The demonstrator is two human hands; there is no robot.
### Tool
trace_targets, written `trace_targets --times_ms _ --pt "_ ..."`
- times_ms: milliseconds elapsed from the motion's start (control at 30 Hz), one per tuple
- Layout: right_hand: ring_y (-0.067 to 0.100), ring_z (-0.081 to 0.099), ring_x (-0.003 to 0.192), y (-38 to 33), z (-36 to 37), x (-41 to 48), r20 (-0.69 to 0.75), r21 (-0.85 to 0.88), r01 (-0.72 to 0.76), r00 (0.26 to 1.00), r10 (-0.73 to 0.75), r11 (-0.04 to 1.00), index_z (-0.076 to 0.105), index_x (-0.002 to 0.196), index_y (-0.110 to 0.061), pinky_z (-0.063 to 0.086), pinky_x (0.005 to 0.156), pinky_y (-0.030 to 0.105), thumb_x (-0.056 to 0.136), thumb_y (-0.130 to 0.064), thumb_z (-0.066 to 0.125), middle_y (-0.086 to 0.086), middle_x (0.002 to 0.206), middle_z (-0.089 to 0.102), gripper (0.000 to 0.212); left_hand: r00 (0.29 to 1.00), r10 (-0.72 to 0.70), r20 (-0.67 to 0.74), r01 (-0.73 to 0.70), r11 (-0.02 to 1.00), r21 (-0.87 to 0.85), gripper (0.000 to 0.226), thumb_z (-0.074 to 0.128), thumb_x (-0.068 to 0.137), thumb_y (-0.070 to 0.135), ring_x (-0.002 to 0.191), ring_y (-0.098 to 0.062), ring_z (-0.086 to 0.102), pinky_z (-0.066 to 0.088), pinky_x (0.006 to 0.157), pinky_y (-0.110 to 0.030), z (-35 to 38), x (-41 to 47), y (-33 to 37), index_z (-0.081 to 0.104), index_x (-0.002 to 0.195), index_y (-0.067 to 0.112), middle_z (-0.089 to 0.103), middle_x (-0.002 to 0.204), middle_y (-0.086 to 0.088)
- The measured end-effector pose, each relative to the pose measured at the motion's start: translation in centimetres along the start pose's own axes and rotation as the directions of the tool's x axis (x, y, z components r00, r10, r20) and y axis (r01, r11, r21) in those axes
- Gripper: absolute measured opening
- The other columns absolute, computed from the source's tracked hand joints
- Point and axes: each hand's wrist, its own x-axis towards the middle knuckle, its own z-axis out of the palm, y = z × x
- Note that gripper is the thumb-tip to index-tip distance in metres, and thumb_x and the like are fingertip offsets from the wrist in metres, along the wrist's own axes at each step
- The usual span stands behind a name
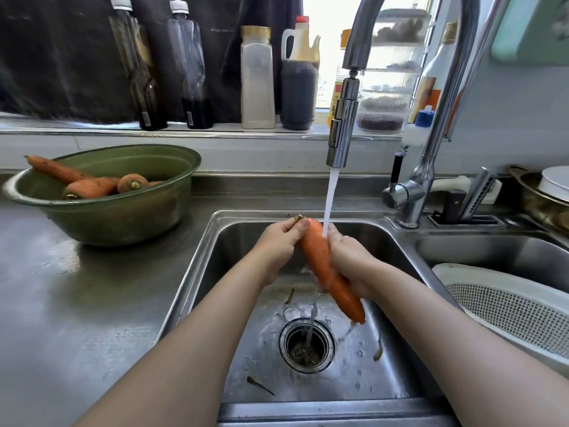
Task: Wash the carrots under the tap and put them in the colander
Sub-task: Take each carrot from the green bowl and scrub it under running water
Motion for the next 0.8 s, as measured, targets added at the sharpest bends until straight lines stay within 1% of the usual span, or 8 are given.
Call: trace_targets --times_ms 133,267,367,467,533,600,700,800 --pt "0.028 0.070 0.077 0.0 -0.9 -0.4 0.146 0.024 -0.009 0.989 0.006 1.000 0.062 0.122 -0.004 0.060 0.068 0.041 0.111 -0.043 0.040 0.020 0.106 0.072 0.046 0.999 -0.013 -0.045 0.011 0.999 -0.049 0.042 0.058 0.104 0.039 0.108 -0.026 0.058 0.047 0.089 -0.035 0.3 0.0 -0.2 0.064 0.136 0.013 0.064 0.133 -0.019" --pt "0.026 0.069 0.086 0.3 -1.1 -0.7 0.285 0.086 0.028 0.957 -0.052 0.996 0.060 0.126 -0.010 0.058 0.073 0.041 0.108 -0.020 0.050 0.015 0.108 0.068 0.023 0.996 -0.065 -0.058 0.058 0.992 -0.115 0.049 0.059 0.102 0.044 0.130 -0.040 0.053 0.045 0.110 -0.051 -0.1 0.0 -0.1 0.059 0.144 0.018 0.059 0.141 -0.018" --pt "0.023 0.069 0.075 0.1 -0.2 -0.4 0.154 -0.040 0.078 0.985 -0.071 0.996 0.061 0.121 -0.007 0.059 0.066 0.037 0.106 -0.040 0.054 0.015 0.099 0.071 0.037 0.997 -0.044 -0.069 0.036 0.993 -0.110 0.052 0.062 0.100 0.044 0.132 -0.034 0.053 0.040 0.116 -0.051 -0.2 0.1 0.0 0.059 0.144 0.017 0.061 0.140 -0.012" --pt "0.023 0.064 0.055 -0.2 1.0 -0.2 0.029 -0.164 0.145 0.989 -0.142 0.976 0.062 0.104 -0.009 0.052 0.048 0.030 0.103 -0.062 0.043 0.015 0.081 0.070 0.057 0.996 -0.024 -0.088 0.014 0.994 -0.108 0.041 0.068 0.097 0.043 0.127 -0.031 0.058 0.040 0.116 -0.049 -0.1 0.0 0.0 0.072 0.127 0.015 0.071 0.118 -0.005" --pt "0.025 0.064 0.053 -0.2 0.9 -0.1 0.023 -0.160 0.133 0.991 -0.131 0.978 0.060 0.108 -0.005 0.053 0.047 0.030 0.104 -0.064 0.036 0.018 0.079 0.070 0.064 0.993 -0.026 -0.116 0.012 0.993 -0.115 0.040 0.072 0.094 0.045 0.124 -0.032 0.060 0.043 0.112 -0.045 0.1 -0.2 0.2 0.076 0.120 0.014 0.071 0.109 -0.004" --pt "0.027 0.068 0.062 -0.2 0.4 -0.2 0.093 -0.149 0.069 0.994 -0.056 0.986 0.056 0.117 -0.001 0.058 0.057 0.037 0.108 -0.056 0.038 0.019 0.088 0.071 0.058 0.989 -0.049 -0.140 0.030 0.991 -0.132 0.044 0.073 0.093 0.043 0.124 -0.032 0.060 0.047 0.102 -0.037 0.3 -0.3 0.2 0.074 0.122 0.011 0.071 0.116 -0.008" --pt "0.028 0.071 0.081 0.4 -0.8 -0.3 0.257 -0.080 0.015 0.967 0.006 0.997 0.049 0.135 -0.003 0.058 0.074 0.045 0.107 -0.025 0.054 0.020 0.108 0.066 0.036 0.986 -0.074 -0.148 0.055 0.991 -0.125 0.046 0.073 0.093 0.041 0.120 -0.031 0.060 0.047 0.090 -0.032 0.1 -0.3 0.0 0.071 0.128 0.012 0.069 0.127 -0.012" --pt "0.025 0.071 0.081 0.5 -1.1 -0.4 0.265 -0.074 0.054 0.964 -0.033 0.996 0.046 0.134 -0.008 0.059 0.070 0.037 0.101 -0.010 0.063 0.020 0.106 0.065 0.038 0.994 -0.070 -0.086 0.057 0.987 -0.149 0.051 0.075 0.090 0.041 0.126 -0.030 0.054 0.043 0.112 -0.048 -0.2 -0.5 0.4 0.068 0.135 0.018 0.064 0.135 -0.008"
